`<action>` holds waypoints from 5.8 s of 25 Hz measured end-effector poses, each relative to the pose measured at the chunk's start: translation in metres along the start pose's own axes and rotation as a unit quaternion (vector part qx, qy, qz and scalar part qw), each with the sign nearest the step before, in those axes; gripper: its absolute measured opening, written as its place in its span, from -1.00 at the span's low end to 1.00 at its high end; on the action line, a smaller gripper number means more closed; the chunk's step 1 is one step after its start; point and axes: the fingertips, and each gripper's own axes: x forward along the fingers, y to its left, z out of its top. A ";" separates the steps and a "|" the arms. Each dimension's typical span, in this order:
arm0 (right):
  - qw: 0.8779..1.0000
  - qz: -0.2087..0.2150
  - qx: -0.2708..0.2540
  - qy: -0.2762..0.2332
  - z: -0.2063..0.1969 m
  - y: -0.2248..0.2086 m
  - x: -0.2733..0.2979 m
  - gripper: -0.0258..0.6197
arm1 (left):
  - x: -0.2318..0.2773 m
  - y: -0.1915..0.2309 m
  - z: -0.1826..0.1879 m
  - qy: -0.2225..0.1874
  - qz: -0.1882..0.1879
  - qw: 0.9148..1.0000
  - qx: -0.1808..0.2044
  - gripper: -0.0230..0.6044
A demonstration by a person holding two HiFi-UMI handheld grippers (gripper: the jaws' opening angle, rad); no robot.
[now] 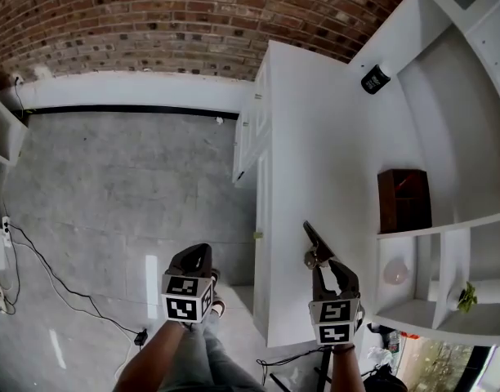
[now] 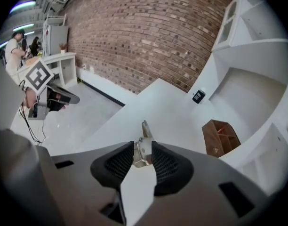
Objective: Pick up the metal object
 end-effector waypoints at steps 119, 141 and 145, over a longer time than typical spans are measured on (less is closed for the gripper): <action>0.770 -0.363 0.401 -0.337 -0.055 -0.196 -0.342 -0.90 | -0.106 -0.386 0.262 -0.202 -0.314 0.902 0.218 -0.91; 0.771 -0.366 0.395 -0.340 -0.059 -0.200 -0.346 -0.90 | -0.096 -0.383 0.255 -0.194 -0.310 0.906 0.214 -0.91; 0.772 -0.366 0.394 -0.338 -0.059 -0.200 -0.343 -0.90 | -0.093 -0.382 0.255 -0.192 -0.311 0.906 0.212 -0.91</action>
